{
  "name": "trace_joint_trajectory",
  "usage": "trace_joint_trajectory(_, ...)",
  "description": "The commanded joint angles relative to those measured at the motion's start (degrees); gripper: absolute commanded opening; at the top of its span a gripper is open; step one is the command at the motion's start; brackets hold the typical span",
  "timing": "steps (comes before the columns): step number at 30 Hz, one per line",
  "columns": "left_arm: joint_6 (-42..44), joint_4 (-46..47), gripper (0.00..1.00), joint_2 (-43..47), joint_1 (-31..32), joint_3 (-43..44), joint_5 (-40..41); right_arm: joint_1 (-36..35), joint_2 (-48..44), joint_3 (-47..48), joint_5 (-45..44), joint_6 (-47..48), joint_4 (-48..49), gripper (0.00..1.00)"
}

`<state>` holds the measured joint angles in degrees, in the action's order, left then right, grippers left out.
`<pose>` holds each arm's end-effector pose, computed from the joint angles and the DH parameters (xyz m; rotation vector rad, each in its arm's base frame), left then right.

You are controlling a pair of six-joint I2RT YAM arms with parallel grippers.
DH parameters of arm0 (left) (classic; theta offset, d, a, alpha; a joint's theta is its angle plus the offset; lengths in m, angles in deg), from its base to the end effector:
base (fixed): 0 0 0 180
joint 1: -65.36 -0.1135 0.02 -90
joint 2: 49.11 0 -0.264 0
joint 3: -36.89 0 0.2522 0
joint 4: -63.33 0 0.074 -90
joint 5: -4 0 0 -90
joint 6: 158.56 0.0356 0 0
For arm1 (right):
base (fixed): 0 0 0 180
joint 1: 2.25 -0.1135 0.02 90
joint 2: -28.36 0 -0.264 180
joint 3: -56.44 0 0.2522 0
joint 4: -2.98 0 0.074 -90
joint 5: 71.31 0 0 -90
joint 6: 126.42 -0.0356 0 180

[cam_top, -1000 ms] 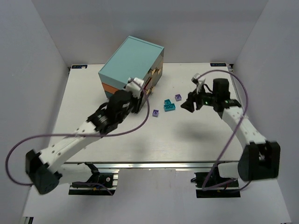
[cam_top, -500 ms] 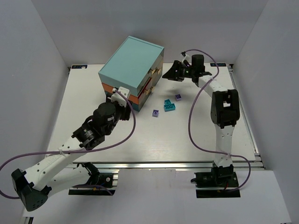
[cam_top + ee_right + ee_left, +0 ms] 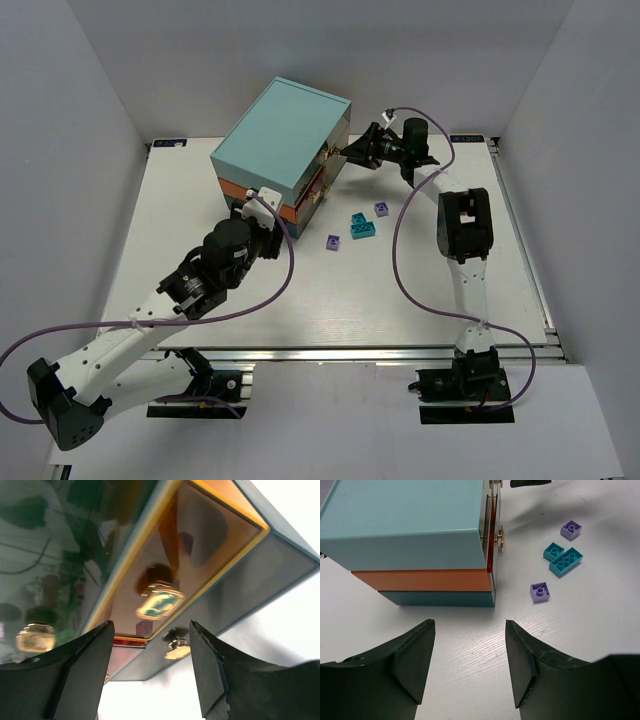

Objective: Sort the legos into containers by color

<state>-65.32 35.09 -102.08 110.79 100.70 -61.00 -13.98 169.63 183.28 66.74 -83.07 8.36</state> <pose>0.1582 -0.1391 0.3399 0.4806 1.7829 -0.1049 0.5496 0.1411 0.2004 -0.1121 1.9070 1.4379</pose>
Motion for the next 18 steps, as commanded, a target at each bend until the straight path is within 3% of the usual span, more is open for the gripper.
trace_joint_trajectory(1, 0.71, 1.38, 0.68, -0.20, -0.25, -0.47, -0.65, -0.14, 2.43, 3.02, 2.13, -5.11, 6.26, 0.67)
trace_joint_trajectory(18, 1.50, 1.91, 0.68, -0.12, -0.25, -1.09, -0.03, -1.72, 5.15, 4.52, 1.25, -9.42, 12.68, 0.65)
